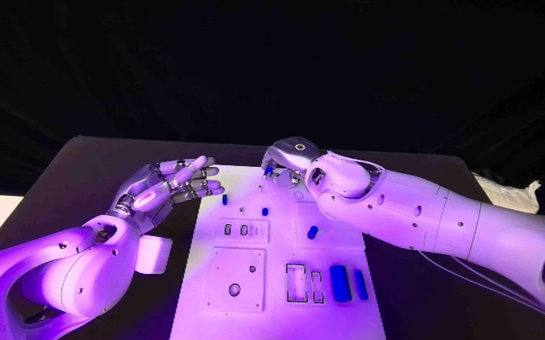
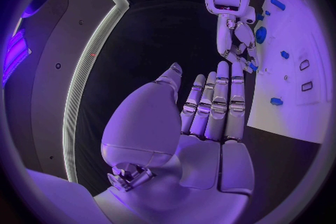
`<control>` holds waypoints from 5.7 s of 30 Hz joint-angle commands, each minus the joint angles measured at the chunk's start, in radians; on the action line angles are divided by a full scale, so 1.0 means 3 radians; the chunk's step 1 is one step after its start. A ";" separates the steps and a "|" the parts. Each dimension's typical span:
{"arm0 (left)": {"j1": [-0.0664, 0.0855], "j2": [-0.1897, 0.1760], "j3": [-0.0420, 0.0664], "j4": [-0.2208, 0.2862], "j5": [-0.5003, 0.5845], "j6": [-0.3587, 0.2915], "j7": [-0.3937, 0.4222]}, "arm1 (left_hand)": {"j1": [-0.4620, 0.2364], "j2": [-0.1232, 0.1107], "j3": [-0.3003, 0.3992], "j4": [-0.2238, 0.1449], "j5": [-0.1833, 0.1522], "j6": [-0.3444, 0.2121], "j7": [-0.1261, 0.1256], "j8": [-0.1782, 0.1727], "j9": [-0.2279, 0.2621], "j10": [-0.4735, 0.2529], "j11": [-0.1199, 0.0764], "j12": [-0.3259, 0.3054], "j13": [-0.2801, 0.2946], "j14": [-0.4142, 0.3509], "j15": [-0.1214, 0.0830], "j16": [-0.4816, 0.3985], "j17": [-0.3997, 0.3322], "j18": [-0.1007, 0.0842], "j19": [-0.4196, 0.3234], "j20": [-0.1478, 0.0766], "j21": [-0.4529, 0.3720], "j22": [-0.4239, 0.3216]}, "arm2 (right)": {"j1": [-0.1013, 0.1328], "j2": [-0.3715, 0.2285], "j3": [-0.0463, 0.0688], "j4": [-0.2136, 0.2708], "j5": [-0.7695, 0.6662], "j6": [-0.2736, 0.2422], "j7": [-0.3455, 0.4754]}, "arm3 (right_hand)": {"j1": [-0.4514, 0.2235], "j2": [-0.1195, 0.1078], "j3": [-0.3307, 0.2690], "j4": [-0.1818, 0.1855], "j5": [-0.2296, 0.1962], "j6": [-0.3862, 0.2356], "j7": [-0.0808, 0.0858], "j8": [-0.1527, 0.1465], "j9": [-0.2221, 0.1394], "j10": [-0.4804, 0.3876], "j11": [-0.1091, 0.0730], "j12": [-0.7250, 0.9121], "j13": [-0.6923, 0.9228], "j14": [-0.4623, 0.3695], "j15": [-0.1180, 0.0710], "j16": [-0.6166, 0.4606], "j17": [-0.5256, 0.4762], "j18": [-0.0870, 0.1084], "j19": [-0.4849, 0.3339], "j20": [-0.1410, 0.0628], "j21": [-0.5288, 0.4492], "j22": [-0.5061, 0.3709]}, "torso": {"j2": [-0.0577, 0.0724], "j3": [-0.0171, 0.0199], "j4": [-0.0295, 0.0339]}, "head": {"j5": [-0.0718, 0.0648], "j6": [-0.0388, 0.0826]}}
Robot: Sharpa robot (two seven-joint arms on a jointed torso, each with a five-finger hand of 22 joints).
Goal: Assemble the parts on the task board
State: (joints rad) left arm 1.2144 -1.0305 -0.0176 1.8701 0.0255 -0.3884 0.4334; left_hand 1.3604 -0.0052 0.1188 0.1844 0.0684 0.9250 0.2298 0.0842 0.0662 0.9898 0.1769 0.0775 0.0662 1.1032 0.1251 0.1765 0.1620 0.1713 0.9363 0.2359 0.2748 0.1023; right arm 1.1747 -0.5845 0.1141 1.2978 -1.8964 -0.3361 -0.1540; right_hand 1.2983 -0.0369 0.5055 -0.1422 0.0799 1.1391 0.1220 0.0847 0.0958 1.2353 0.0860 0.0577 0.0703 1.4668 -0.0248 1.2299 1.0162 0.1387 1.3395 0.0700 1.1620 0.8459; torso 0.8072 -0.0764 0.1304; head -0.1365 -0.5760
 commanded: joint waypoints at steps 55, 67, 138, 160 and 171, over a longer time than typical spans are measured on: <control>0.0026 -0.0034 0.0006 -0.0020 0.0024 0.0100 -0.0025 | 0.0016 0.0029 -0.0012 -0.0041 -0.0016 -0.0023 0.0036 -0.0050 -0.0006 -0.0042 0.0035 -0.0047 -0.0007 0.0013 0.0020 -0.0056 0.0022 0.0038 0.0027 0.0008 -0.0033 -0.0021 | -0.0001 -0.0745 0.0076 0.0686 0.0709 -0.0022 -0.0379 | -0.0068 -0.0360 -0.0348 0.0548 0.0067 -0.0371 0.0087 -0.0032 -0.0054 0.0265 -0.0087 0.0404 0.0177 0.0118 0.0012 -0.0013 -0.0041 -0.0040 -0.0034 0.0058 0.0020 -0.0007 | 0.0027 0.0005 -0.0059 | -0.0052 0.0037; 0.0026 -0.0016 0.0005 -0.0040 0.0025 0.0125 -0.0034 | 0.0016 0.0029 -0.0012 -0.0043 -0.0015 -0.0023 0.0036 -0.0051 -0.0006 -0.0043 0.0035 -0.0047 -0.0007 0.0014 0.0020 -0.0058 0.0023 0.0038 0.0027 0.0008 -0.0034 -0.0022 | -0.0014 -0.1077 0.0097 0.0751 0.1002 0.0364 -0.0558 | 0.0024 -0.0430 -0.1307 0.1178 0.0406 -0.0583 0.0037 -0.0023 -0.0062 0.0359 -0.0166 0.2307 0.2351 0.0182 -0.0047 0.0579 0.0782 -0.0172 0.0215 -0.0023 0.0555 0.0807 | 0.0021 0.0018 -0.0114 | -0.0081 0.0033; 0.0025 0.0011 0.0004 -0.0071 0.0025 0.0143 -0.0035 | 0.0041 0.0042 -0.0003 -0.0078 -0.0013 -0.0017 0.0029 -0.0055 -0.0003 -0.0041 0.0031 -0.0043 -0.0005 0.0020 0.0019 -0.0070 0.0036 0.0040 0.0033 0.0009 -0.0042 -0.0031 | -0.0089 -0.0825 0.0095 0.0735 0.0479 0.0181 -0.0591 | 0.0472 -0.0010 -0.1059 0.1102 0.0244 -0.0218 -0.0041 0.0178 0.0060 0.0836 -0.0210 0.4386 0.4507 0.0251 -0.0080 0.0889 0.1338 -0.0255 0.0352 -0.0046 0.0867 0.1347 | 0.0029 0.0007 -0.0083 | -0.0103 -0.0042; 0.0025 0.0044 0.0004 -0.0091 0.0025 0.0148 -0.0035 | 0.0054 0.0053 0.0005 -0.0095 -0.0012 -0.0013 0.0025 -0.0056 -0.0003 -0.0039 0.0029 -0.0042 -0.0004 0.0022 0.0017 -0.0076 0.0042 0.0041 0.0036 0.0008 -0.0045 -0.0035 | -0.0056 -0.0218 0.0023 0.0774 0.0048 0.0141 -0.0850 | 0.0411 -0.0029 -0.0986 0.1069 0.0356 -0.0214 -0.0044 0.0156 0.0077 0.0841 -0.0214 0.4388 0.4523 0.0251 -0.0084 0.0890 0.1343 -0.0261 0.0364 -0.0050 0.0885 0.1383 | 0.0034 0.0002 -0.0067 | -0.0047 -0.0059; 0.0025 0.0067 0.0004 -0.0101 0.0025 0.0152 -0.0037 | 0.0057 0.0056 0.0008 -0.0099 -0.0012 -0.0012 0.0023 -0.0056 -0.0002 -0.0038 0.0028 -0.0041 -0.0004 0.0023 0.0017 -0.0077 0.0044 0.0041 0.0037 0.0008 -0.0046 -0.0036 | -0.0084 0.0019 -0.0053 0.0590 0.0100 0.0247 -0.0859 | 0.0406 -0.0040 -0.0976 0.1058 0.0362 -0.0221 -0.0041 0.0148 0.0078 0.0838 -0.0212 0.4382 0.4520 0.0251 -0.0084 0.0892 0.1346 -0.0262 0.0364 -0.0051 0.0886 0.1385 | 0.0035 -0.0003 -0.0056 | -0.0019 -0.0065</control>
State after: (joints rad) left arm 1.2209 -1.0131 -0.0170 1.8387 0.0327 -0.3644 0.4169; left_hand 1.3722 0.0066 0.1201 0.1610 0.0685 0.9213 0.2334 0.0726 0.0659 0.9827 0.1838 0.0659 0.0658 1.1067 0.1286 0.1578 0.1742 0.1711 0.9398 0.2395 0.2672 0.0932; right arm 1.1513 -0.5818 0.0999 1.4802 -1.8585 -0.2861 -0.3997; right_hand 1.4249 -0.0488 0.2063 0.1768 0.1820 1.0465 0.1254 0.1250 0.0888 1.4659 0.0280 1.3702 1.3099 1.4628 -0.0430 1.4912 1.3081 0.0689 1.4396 0.0557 1.4213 1.2608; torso 0.8173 -0.0765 0.1142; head -0.1446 -0.5945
